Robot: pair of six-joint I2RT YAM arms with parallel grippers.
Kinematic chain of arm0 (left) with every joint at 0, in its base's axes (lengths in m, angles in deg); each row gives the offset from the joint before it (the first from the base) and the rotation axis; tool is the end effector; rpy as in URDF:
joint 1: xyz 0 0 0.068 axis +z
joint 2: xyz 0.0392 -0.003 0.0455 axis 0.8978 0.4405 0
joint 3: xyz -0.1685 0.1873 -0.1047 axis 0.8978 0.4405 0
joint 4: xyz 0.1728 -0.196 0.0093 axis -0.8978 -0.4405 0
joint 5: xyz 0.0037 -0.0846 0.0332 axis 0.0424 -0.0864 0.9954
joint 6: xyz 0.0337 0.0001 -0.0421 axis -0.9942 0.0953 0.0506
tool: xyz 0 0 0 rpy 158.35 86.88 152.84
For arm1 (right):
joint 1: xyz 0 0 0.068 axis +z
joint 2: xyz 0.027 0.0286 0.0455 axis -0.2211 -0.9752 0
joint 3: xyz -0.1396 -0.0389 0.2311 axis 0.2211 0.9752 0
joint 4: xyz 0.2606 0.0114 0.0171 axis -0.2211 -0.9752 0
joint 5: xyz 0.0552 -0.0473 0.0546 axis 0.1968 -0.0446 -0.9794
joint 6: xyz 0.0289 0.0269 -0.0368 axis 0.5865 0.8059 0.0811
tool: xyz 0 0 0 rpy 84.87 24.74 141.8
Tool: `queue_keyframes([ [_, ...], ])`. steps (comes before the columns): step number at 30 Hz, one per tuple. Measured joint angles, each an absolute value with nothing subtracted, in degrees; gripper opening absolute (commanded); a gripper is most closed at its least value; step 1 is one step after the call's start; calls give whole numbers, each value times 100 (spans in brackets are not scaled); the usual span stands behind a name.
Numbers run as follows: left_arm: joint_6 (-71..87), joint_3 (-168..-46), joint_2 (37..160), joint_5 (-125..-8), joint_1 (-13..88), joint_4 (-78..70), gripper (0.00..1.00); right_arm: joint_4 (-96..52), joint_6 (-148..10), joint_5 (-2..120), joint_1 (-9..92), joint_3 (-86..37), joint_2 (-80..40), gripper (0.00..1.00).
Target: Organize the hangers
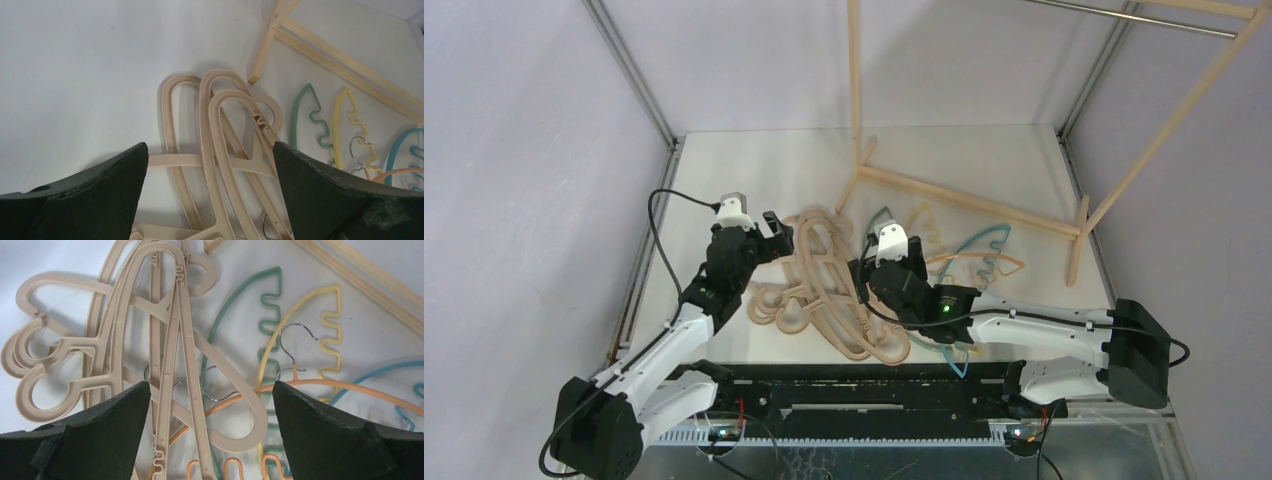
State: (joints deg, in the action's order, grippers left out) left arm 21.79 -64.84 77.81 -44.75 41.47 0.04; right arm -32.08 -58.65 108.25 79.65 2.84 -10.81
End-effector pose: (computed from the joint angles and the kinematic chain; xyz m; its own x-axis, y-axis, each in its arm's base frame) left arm 0.2040 -0.0751 0.2464 -0.3352 -0.3119 -0.8890 0.0243 0.9404 -0.3391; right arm 0.1280 0.2387 0.2653 -0.3482 -0.2553 -0.9020 -0.3805 0.9178 -0.1129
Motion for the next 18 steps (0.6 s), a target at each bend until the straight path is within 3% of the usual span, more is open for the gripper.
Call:
queue_keyframes([
  [16, 2092, -6484, 7801, -4427, 4147, -52, 100, -3225, -5943, 10945, 8148, 284, -1365, 100],
  [18, 2085, -6484, 7801, -4384, 4147, -92, 100, -3135, -6026, 10722, 8157, 284, -1372, 95],
])
